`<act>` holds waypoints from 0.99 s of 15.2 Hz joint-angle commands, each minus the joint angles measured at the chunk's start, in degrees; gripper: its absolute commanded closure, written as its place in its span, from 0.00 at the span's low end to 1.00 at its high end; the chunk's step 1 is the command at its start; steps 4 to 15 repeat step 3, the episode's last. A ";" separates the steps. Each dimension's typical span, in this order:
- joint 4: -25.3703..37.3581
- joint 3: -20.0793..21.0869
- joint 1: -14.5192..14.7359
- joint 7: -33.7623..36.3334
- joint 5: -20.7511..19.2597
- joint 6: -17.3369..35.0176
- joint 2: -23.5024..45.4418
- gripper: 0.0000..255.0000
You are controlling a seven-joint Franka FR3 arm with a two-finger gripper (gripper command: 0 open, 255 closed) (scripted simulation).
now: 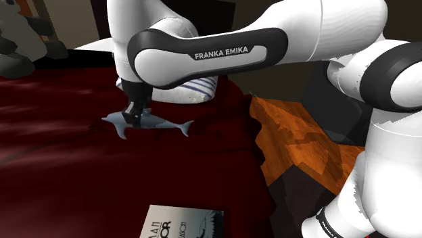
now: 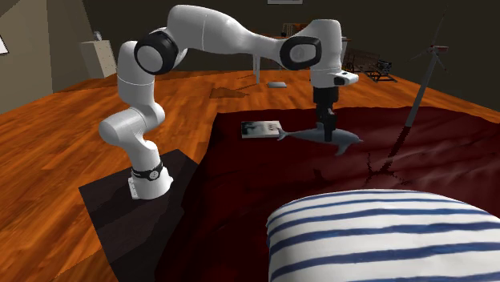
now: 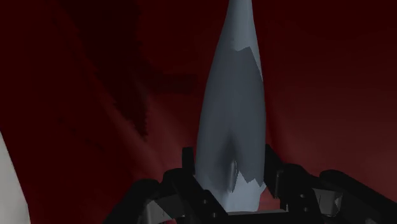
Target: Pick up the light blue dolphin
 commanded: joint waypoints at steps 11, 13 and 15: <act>1.71 0.07 0.14 -0.28 0.12 -1.67 0.00 1.00; 1.71 0.07 0.14 -0.28 0.12 -1.67 0.00 1.00; 1.71 0.07 0.14 -0.28 0.12 -1.67 0.00 1.00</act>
